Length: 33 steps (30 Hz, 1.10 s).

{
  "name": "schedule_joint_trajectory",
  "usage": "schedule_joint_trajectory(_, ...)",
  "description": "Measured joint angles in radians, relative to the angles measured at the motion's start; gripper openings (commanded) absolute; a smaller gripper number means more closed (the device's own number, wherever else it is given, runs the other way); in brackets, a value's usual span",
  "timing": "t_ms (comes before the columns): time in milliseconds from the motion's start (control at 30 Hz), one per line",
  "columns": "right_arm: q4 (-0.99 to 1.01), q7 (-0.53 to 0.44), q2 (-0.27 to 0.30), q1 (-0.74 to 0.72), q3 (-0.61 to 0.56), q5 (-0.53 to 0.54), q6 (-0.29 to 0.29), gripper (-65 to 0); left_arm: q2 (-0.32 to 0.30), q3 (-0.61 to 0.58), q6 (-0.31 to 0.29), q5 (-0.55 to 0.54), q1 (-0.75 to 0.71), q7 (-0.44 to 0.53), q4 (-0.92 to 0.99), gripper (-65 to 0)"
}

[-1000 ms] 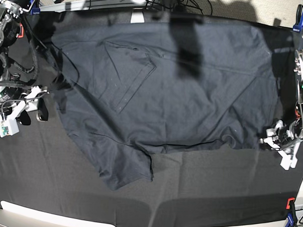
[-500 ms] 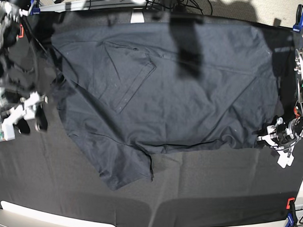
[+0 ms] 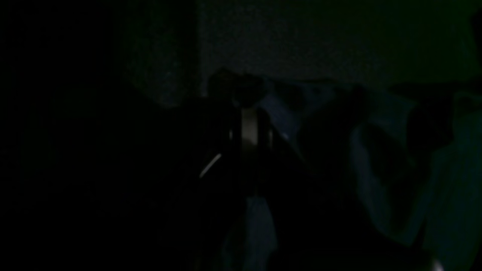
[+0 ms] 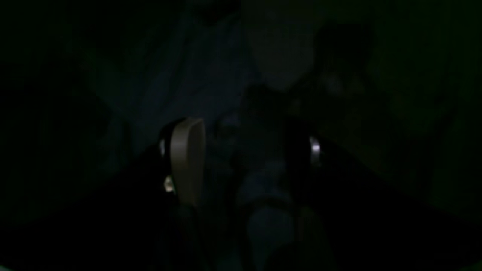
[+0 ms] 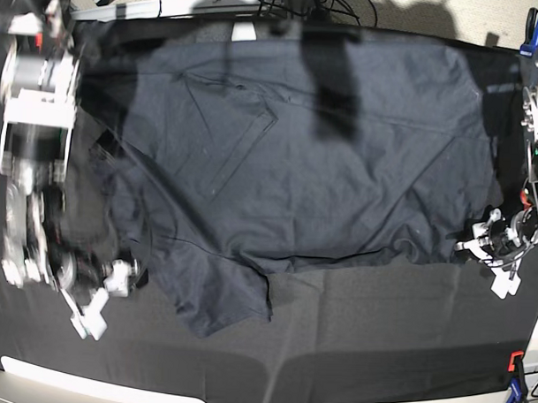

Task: Layout the t-shirt on the table in an organized manner, then fold the t-shirt properly
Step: 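Lift the hem with both grippers and carry it toward the collar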

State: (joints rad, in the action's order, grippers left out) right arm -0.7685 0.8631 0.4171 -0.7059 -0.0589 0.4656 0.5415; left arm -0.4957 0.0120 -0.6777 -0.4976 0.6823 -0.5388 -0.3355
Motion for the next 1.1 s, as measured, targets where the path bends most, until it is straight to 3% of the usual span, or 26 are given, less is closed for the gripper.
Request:
schedule_joint_trajectory(167,0.322,-0.143,-0.040,-0.140,-0.029,-0.189,-0.010,-32.3,-0.002,0.000,0.000,0.000,0.000,0.000,0.000,-65.0)
schedule_joint_trajectory(233,0.420,-0.156,-0.051,-0.158,-0.029,-0.239,-0.096,-32.3,-0.003,0.000,-0.001,0.000,0.000,0.000,0.000,-65.0)
schedule_joint_trajectory(267,0.452,-0.166,-0.051,-0.158,-0.029,-0.272,-0.106,-32.3,-0.003,0.000,-0.001,0.000,0.000,0.000,0.000,-65.0)
schedule_joint_trajectory(567,0.479,-0.133,-0.048,-0.148,-0.029,-0.275,-0.105,-32.6,-0.003,0.000,0.000,0.000,0.000,-0.001,0.000,-65.0)
schedule_joint_trajectory(733,0.478,-0.076,-0.046,-0.152,-0.029,-0.229,-0.085,-44.8,-0.001,0.000,0.000,0.000,0.000,0.000,0.000,-65.0)
schedule_joint_trajectory(867,0.478,-0.058,-0.051,-0.146,-0.029,-0.138,-0.003,-47.7,-0.001,0.000,0.000,0.000,0.000,0.000,0.000,-65.0)
schedule_joint_trajectory(933,0.478,-0.059,-0.056,-0.142,-0.029,-0.124,0.011,-52.6,-0.001,0.000,0.000,0.000,0.000,0.000,0.000,-65.0)
schedule_joint_trajectory(1033,0.478,-0.062,-0.054,-0.142,-0.029,-0.125,0.011,-65.0,-0.001,0.000,0.000,0.000,0.000,0.000,0.000,-65.0)
schedule_joint_trajectory(1100,0.478,-0.079,-0.054,-0.142,-0.029,-0.134,0.011,-65.0,0.000,0.000,0.000,0.000,0.000,0.000,0.000,-65.0)
